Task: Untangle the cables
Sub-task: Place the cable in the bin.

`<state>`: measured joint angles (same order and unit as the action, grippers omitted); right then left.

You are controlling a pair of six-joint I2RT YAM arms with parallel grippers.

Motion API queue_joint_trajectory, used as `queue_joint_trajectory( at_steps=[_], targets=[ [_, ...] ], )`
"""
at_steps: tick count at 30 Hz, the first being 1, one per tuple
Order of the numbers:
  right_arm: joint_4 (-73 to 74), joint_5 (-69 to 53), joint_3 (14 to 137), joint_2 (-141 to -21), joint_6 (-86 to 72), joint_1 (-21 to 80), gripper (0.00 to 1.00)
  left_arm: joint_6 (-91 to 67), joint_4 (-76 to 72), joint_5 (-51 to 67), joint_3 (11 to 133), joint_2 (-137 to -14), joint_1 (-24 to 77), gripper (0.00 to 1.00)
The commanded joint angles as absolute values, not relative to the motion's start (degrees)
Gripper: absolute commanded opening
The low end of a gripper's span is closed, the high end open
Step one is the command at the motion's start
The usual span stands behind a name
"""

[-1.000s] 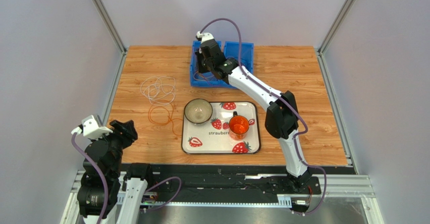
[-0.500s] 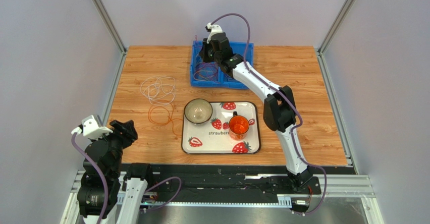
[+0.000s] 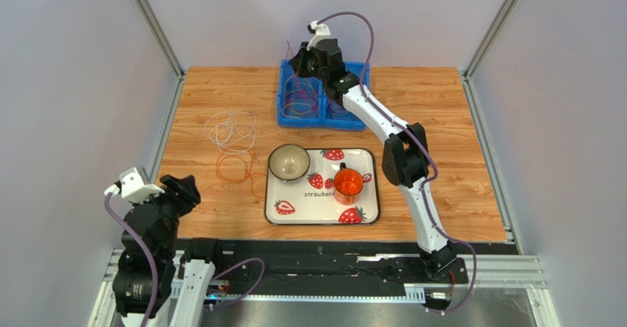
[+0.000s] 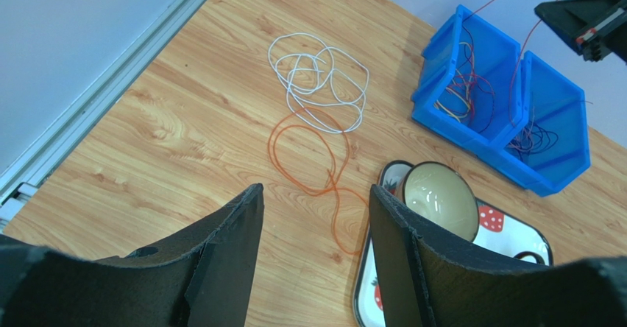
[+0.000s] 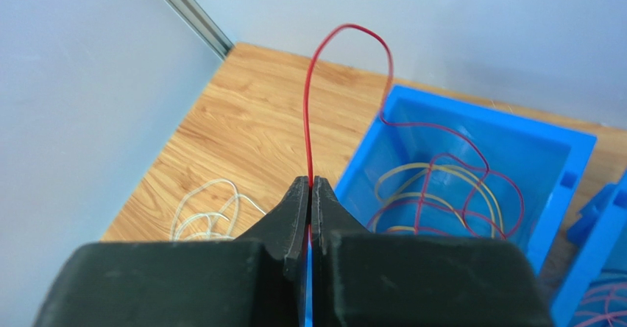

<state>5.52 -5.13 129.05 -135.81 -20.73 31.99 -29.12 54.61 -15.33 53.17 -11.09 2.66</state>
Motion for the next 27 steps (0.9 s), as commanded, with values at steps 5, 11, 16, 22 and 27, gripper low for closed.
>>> queue_joint_trajectory(
  at_steps=[5, 11, 16, 22, 27],
  targets=[
    [-2.4, -8.0, 133.1, -138.6, -26.5, 31.0, 0.00, -29.2, 53.9, -15.5, 53.2, -12.0, 2.6, 0.63],
    [-5.4, -9.3, 133.4, -140.1, -30.6, 30.8, 0.00, -29.2, 54.0, -15.5, 53.3, -12.1, 2.5, 0.63],
    [-6.5, -10.3, 135.1, -142.1, -32.1, 30.7, 0.00, -29.2, 53.9, -15.6, 53.3, -12.1, 2.5, 0.63],
    [-8.1, -12.0, 134.8, -143.0, -33.1, 30.3, 0.00, -29.2, 54.0, -15.5, 53.3, -12.1, 2.5, 0.63],
    [-8.4, -14.9, 135.0, -145.6, -38.3, 28.7, 0.00, -29.2, 53.9, -15.5, 53.2, -12.4, 2.5, 0.63]
  ],
)
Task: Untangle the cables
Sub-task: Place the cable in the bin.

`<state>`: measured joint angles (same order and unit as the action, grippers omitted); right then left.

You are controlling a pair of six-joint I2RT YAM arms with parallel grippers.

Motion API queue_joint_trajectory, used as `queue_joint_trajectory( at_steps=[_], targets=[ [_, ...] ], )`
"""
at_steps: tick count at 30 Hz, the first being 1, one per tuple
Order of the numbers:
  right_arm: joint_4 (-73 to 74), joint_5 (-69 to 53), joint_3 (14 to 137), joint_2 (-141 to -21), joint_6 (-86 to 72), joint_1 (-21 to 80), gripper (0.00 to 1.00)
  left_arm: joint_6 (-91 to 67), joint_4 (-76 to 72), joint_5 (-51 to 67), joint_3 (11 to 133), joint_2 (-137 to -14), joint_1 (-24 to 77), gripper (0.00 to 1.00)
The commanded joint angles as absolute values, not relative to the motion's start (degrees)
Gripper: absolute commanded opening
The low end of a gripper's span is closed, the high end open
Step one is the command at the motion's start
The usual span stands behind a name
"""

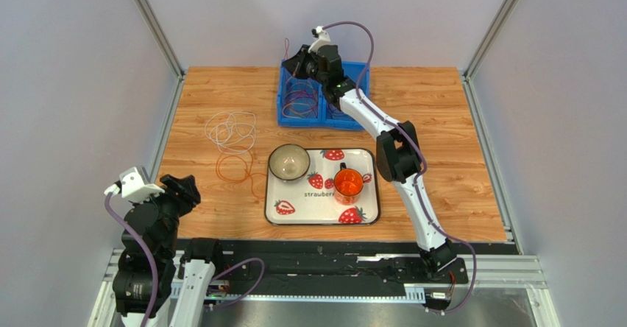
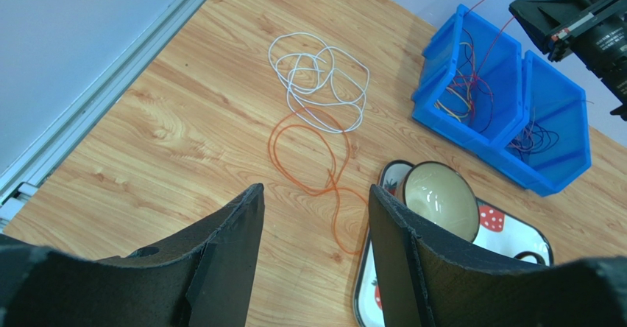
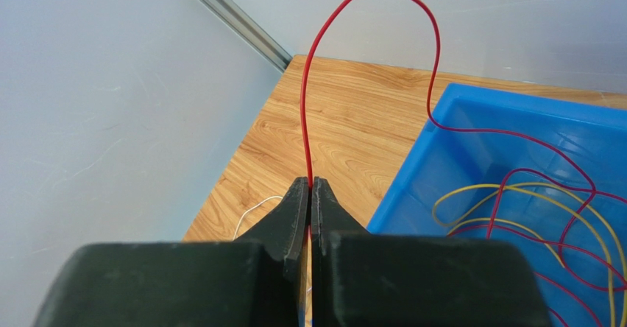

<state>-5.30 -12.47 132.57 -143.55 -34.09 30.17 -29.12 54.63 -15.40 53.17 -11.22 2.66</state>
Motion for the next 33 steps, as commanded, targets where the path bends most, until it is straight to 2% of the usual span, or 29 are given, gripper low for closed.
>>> queue_joint_trajectory(
  at_steps=[1, 10, 20, 22, 26, 29, 33],
  targets=[
    [-8.3, -14.8, 133.4, -145.5, -38.1, 28.3, 0.00, -29.2, 54.0, -15.5, 53.2, -12.4, 2.5, 0.63],
    [-6.1, -11.2, 123.1, -140.7, -33.7, 27.8, 0.00, -29.1, 53.9, -15.4, 53.2, -12.3, 2.4, 0.62],
    [4.3, -8.5, 121.6, -138.1, -30.3, 28.8, 0.00, -29.0, 53.7, -15.1, 53.2, -12.0, 2.2, 0.62],
    [5.3, -8.1, 122.3, -137.5, -28.9, 29.0, 0.05, -29.0, 53.7, -15.1, 53.2, -12.0, 2.2, 0.62],
    [9.7, -6.7, 124.4, -135.5, -26.7, 30.2, 0.27, -29.0, 53.6, -15.0, 53.2, -12.0, 2.1, 0.62],
    [12.8, -5.1, 124.8, -133.6, -25.8, 31.0, 0.39, -28.9, 53.7, -15.0, 53.1, -11.8, 2.0, 0.62],
    [16.6, -4.7, 123.6, -130.4, -25.8, 31.7, 0.51, -28.9, 53.5, -14.9, 53.1, -11.7, 1.9, 0.62]
  ],
)
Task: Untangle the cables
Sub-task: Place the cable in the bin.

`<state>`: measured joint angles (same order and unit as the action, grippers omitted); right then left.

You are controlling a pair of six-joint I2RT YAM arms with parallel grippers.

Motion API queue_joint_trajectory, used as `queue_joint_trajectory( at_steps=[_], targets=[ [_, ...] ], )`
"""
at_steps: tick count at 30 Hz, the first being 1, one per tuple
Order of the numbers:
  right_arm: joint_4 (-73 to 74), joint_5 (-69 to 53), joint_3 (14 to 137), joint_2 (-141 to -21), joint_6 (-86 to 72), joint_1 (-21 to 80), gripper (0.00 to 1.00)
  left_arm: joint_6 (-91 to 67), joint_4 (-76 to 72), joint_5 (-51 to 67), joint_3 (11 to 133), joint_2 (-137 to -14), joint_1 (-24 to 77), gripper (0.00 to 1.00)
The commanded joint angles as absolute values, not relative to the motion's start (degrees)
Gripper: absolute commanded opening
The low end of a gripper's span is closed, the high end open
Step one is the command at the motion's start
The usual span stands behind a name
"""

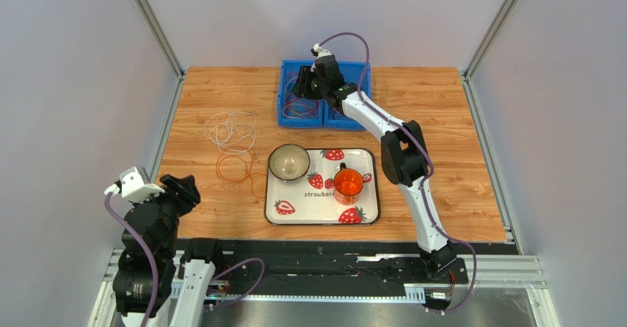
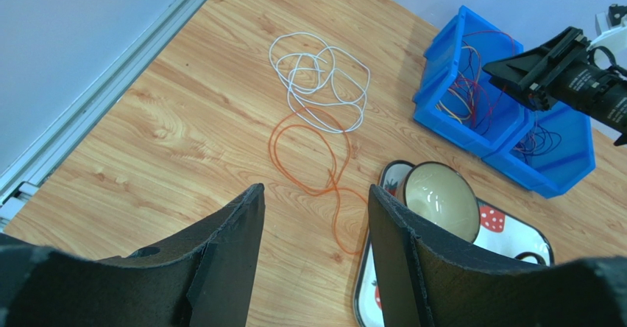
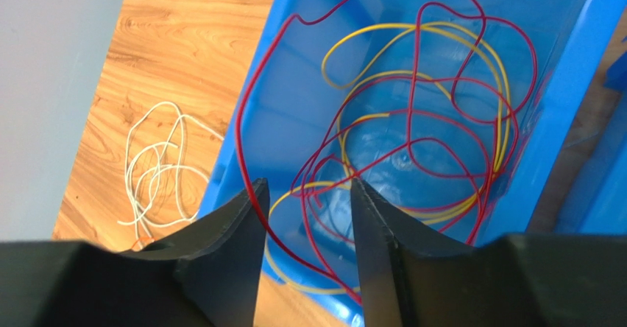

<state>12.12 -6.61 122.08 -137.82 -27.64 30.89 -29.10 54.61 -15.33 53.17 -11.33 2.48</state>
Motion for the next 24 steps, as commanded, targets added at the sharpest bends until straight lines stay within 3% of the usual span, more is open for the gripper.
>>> queue_joint_trajectory(
  at_steps=[1, 7, 14, 24],
  targets=[
    [18.2, -4.6, 123.4, -129.6, -25.8, 32.0, 0.54, -28.9, 53.6, -14.9, 53.1, -11.7, 1.9, 0.62],
    [19.4, -4.3, 117.0, -121.7, -26.1, 32.3, 0.62, -28.8, 53.4, -14.9, 53.1, -11.7, 1.9, 0.62],
    [18.6, -4.4, 108.7, -113.7, -25.9, 32.7, 0.62, -28.7, 53.2, -14.4, 52.8, -12.3, 1.9, 0.62],
    [15.1, -1.8, 91.3, -98.8, -25.3, 33.7, 0.61, -31.1, 52.1, -7.7, 54.5, -25.7, 1.9, 0.54]
  ],
)
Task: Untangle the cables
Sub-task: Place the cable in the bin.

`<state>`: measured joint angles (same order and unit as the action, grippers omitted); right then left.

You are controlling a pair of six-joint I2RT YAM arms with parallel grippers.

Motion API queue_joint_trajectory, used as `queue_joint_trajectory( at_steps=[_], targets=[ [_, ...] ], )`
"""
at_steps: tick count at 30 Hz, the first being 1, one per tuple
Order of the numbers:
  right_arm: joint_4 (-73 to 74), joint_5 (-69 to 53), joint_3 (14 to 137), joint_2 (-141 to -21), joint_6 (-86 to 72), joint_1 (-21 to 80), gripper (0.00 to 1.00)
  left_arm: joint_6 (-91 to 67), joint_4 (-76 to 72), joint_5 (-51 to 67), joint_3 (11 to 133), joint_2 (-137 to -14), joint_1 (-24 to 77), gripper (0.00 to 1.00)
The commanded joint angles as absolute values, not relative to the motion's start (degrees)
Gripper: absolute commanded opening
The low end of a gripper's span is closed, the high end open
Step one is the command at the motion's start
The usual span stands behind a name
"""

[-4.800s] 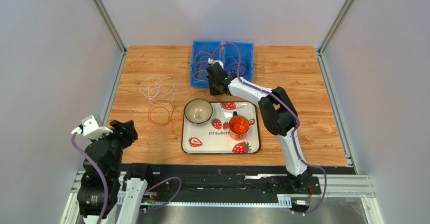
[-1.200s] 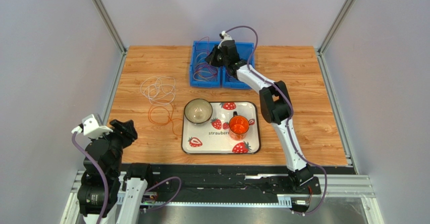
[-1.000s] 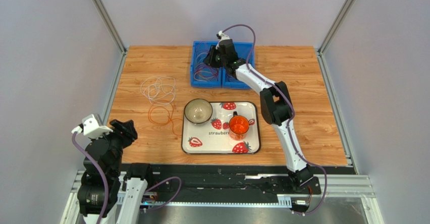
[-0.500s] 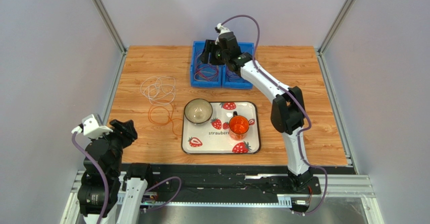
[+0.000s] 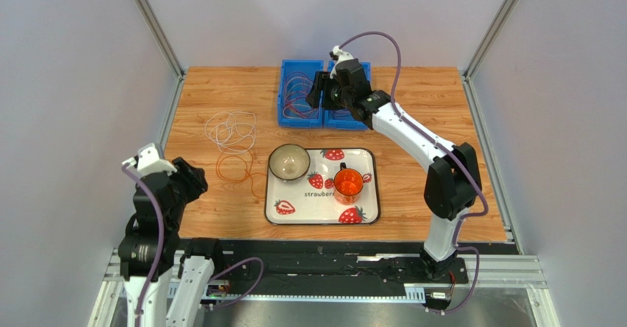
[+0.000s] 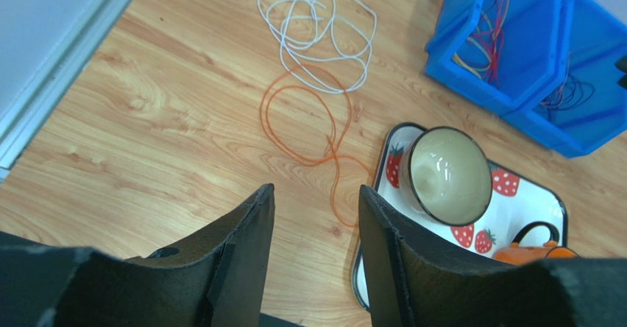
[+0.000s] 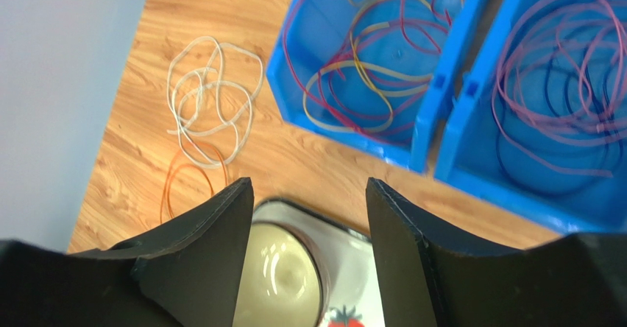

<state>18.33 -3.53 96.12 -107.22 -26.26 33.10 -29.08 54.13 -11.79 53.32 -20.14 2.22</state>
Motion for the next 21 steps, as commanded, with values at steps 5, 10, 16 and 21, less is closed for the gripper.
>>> queue_joint_trajectory(
  at_steps=[5, 10, 16, 21],
  targets=[
    [15.2, 1.9, 82.9, -92.6, -26.2, 33.8, 0.61, -35.1, 47.6, -3.5, 52.2, -33.6, 2.0, 0.50],
    [18.5, 6.1, 78.8, -87.1, -27.2, 33.8, 0.64, -37.2, 44.7, -4.3, 51.5, -43.0, 2.4, 0.50],
    [20.0, 5.9, 74.7, -84.1, -26.5, 33.8, 0.64, -40.8, 37.0, -5.9, 45.8, -47.5, 2.5, 0.55],
    [20.0, 6.0, 71.5, -81.3, -25.5, 33.8, 0.64, -43.3, 31.3, -6.8, 41.8, -52.1, 2.5, 0.69]
  ],
)
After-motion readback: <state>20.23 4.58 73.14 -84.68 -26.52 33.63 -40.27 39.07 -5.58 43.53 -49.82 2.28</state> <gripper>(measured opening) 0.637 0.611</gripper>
